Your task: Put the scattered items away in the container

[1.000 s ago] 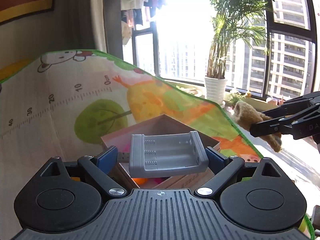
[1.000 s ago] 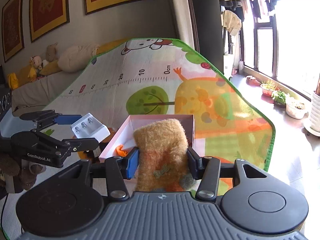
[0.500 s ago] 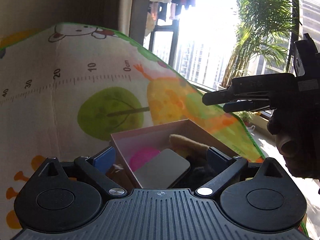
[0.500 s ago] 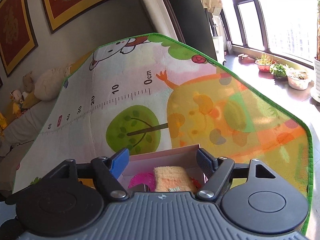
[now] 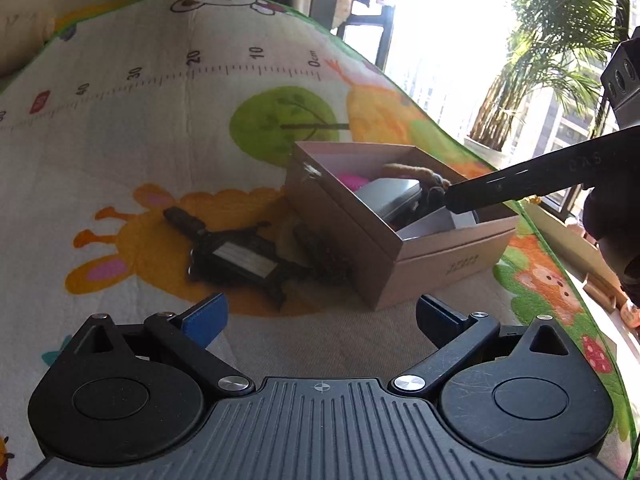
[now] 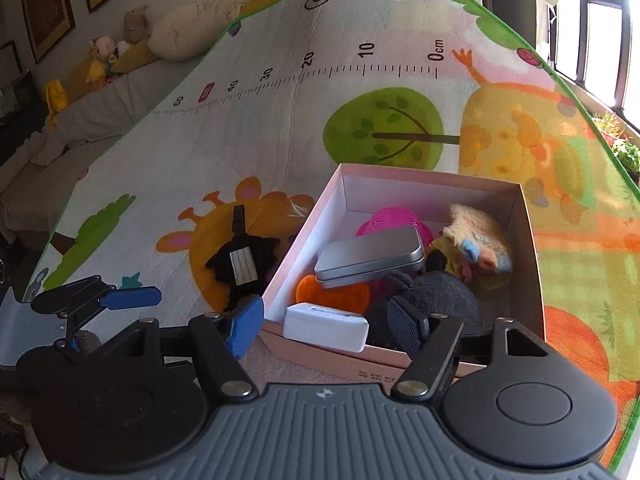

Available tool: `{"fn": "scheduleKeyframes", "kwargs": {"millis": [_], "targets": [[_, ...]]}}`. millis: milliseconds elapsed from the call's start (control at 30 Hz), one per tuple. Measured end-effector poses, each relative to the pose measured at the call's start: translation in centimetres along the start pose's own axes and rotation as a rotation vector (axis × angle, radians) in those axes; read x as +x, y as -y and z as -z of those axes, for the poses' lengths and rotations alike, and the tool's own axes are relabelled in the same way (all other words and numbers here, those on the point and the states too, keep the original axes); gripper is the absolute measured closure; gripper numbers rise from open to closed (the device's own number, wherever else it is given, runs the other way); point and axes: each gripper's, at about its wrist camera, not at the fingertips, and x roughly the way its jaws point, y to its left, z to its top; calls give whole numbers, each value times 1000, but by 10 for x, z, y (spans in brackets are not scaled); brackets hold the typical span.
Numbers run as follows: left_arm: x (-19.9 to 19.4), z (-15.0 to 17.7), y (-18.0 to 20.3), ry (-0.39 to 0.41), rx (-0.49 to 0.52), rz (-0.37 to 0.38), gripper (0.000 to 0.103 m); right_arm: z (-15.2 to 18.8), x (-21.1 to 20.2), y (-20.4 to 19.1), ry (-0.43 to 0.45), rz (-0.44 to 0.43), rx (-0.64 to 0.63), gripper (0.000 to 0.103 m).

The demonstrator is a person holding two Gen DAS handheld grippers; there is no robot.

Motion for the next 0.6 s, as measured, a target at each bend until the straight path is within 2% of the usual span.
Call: {"fn": "scheduleKeyframes", "kwargs": {"millis": [67, 100, 133, 300, 500, 600], "targets": [[-5, 3, 3, 6, 4, 12, 1, 2, 10, -6, -34, 22, -3, 39], [-7, 4, 4, 9, 3, 17, 0, 2, 13, -7, -50, 31, -2, 51], [-10, 6, 4, 13, 0, 23, 0, 2, 13, -8, -51, 30, -3, 54], [-14, 13, -2, 20, -22, 29, 0, -11, -3, -11, -4, 62, -41, 54], [-12, 15, -10, 18, -56, 17, 0, -60, -24, 5, 193, 123, 7, 55], [-14, 17, -15, 21, -61, 8, 0, -71, -20, 15, 211, 159, 35, 52]]}}
